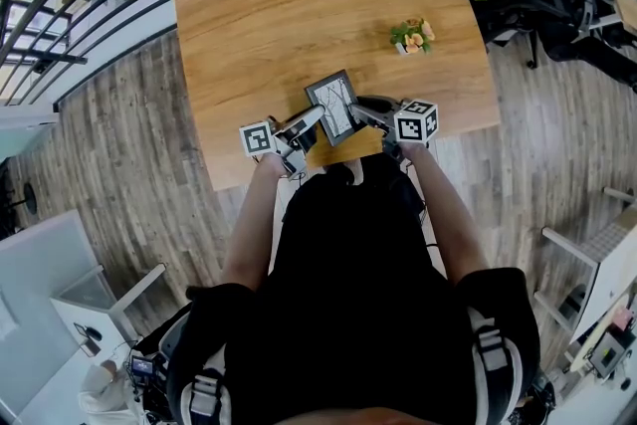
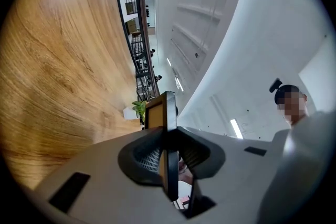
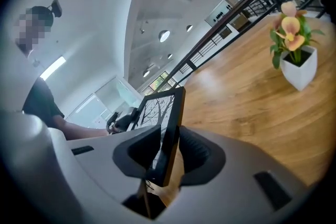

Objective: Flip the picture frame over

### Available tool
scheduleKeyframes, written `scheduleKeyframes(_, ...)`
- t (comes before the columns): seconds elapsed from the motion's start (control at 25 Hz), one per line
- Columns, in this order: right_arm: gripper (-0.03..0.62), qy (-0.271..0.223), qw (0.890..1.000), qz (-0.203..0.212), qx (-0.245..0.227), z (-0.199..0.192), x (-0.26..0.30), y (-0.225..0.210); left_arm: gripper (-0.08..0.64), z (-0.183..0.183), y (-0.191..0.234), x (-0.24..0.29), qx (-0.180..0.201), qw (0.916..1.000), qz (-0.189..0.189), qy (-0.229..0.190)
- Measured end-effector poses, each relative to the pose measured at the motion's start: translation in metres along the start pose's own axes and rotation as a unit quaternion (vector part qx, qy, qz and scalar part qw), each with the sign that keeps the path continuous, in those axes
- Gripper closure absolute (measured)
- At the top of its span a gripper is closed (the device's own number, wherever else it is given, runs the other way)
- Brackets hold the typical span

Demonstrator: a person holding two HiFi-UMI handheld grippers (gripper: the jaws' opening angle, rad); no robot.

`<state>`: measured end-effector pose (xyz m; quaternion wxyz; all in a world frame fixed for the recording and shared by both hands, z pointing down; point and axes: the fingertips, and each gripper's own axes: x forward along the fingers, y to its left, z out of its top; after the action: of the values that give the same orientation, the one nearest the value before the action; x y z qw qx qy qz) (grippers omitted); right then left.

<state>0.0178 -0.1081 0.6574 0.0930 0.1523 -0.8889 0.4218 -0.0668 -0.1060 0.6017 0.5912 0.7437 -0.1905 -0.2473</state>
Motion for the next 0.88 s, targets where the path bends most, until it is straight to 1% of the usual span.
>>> scheduleKeyframes(0.24,0.493,0.002,1.0,-0.014,0.005,-0.001,0.003,-0.003,0.466,0.009,0.009,-0.004,0.004,0.9993,0.03,-0.021)
scheduleKeyframes(0.44,0.497,0.003,0.999,-0.037,0.011,-0.004,0.012,-0.005,0.471,0.015,0.022,-0.014,0.007,0.9961,0.08,-0.035)
scheduleKeyframes(0.48,0.498,0.003,0.999,-0.042,0.01,-0.004,0.013,-0.005,0.471,0.015,0.025,-0.016,0.013,0.995,0.093,-0.035)
scheduleKeyframes(0.6,0.5,0.002,0.998,-0.058,0.004,-0.004,0.012,-0.009,0.474,0.019,0.037,-0.021,0.062,0.9881,0.138,-0.025)
scheduleKeyframes(0.64,0.5,0.001,0.998,-0.064,0.002,-0.005,0.012,-0.01,0.474,0.02,0.038,-0.021,0.072,0.9868,0.143,-0.025)
scheduleKeyframes(0.72,0.5,0.001,0.997,-0.073,0.001,-0.007,0.014,-0.011,0.474,0.022,0.036,-0.018,0.083,0.9868,0.136,-0.028)
scheduleKeyframes(0.8,0.5,0.002,0.997,-0.082,0.002,-0.009,0.016,-0.012,0.474,0.023,0.039,-0.019,0.087,0.9845,0.149,-0.03)
scheduleKeyframes(0.88,0.5,0.003,0.996,-0.091,0.0,-0.011,0.016,-0.014,0.474,0.023,0.041,-0.017,0.088,0.9838,0.152,-0.032)
